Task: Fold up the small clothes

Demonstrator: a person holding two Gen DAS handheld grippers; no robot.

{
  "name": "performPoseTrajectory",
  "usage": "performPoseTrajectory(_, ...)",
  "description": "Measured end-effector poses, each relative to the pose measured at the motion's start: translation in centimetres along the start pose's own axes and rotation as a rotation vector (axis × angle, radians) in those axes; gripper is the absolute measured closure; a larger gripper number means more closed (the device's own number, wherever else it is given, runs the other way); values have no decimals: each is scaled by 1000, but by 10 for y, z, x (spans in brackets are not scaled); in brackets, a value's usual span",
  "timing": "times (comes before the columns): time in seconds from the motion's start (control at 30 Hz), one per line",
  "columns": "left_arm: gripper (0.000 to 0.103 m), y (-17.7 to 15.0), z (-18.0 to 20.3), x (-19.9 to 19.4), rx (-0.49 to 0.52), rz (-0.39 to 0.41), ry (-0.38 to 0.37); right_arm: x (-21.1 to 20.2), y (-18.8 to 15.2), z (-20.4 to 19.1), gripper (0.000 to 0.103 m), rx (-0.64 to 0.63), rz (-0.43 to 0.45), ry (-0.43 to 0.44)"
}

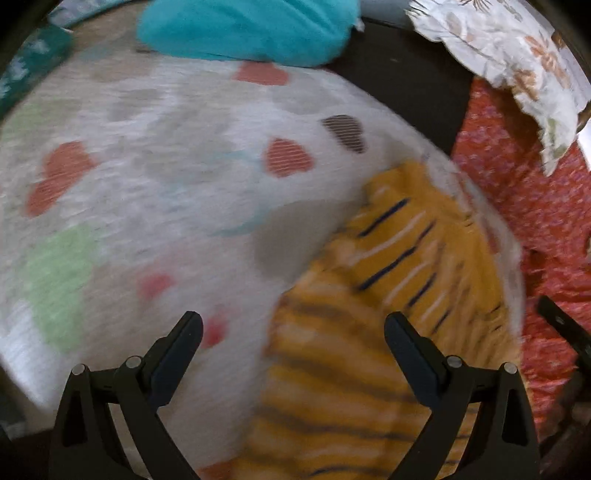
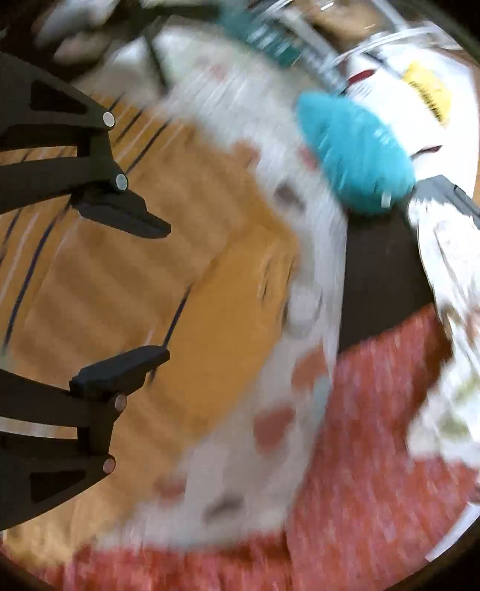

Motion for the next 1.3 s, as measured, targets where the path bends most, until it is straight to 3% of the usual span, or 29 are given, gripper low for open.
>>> performPoseTrajectory(0.1, 5, 15, 22, 24, -29, -74, -134, 47, 33, -39, 38, 55, -22, 122)
performPoseTrajectory(0.27, 14, 14, 38, 51, -55, -156, -247, 141, 69, -72, 38, 46, -121, 107)
performPoseTrajectory(0.37, 40, 12, 43, 62, -81, -214, -284, 183, 71, -78, 38, 22, -201, 59)
performPoseTrajectory(0.43, 75, 11, 41, 68, -72, -228, -246, 201, 63, -78, 40, -7, -274, 16)
performPoseTrajectory(0.47, 81, 12, 40, 69, -73, -234, -237, 206, 59, -77, 56, -25, -295, -10)
performPoseTrajectory(0.5, 85, 12, 39, 70, -84, -242, -235, 208, 57, -80, 92, -46, -304, -22)
performPoseTrajectory(0.67, 89, 17, 31, 64, -145, -249, -238, 187, 79, -105, 100, -139, -256, -21)
performPoseTrajectory(0.8, 90, 27, 15, 52, -180, -216, -224, 177, 122, -144, 100, -176, -171, 19)
performPoseTrajectory(0.87, 94, 34, 0, 48, -199, -188, -179, 184, 142, -164, 100, -185, -147, 32)
performPoseTrajectory(1.0, 95, 48, -41, 42, -273, -142, -90, 217, 151, -192, 100, -231, -180, 11)
performPoseTrajectory(1.13, 96, 60, -66, 29, -306, -85, -50, 257, 131, -199, 99, -259, -241, -19)
performPoseTrajectory(1.23, 96, 69, -75, 18, -293, -31, -12, 272, 122, -187, 94, -173, -264, -3)
performPoseTrajectory(1.27, 96, 71, -77, 16, -290, -18, 0, 271, 122, -183, 89, -153, -252, -2)
performPoseTrajectory(1.3, 96, 72, -78, 14, -289, -11, 4, 264, 124, -180, 74, -130, -234, 16)
Point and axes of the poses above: each gripper's, at about its wrist camera, not at the fingertips, and x roughly the way its jaws point, z to its right, y to its top, the point moved 10 cm from there along x, roughly the way its jaws point, and after that the axes turned 5 degrees about y, right-handed, at the moved point
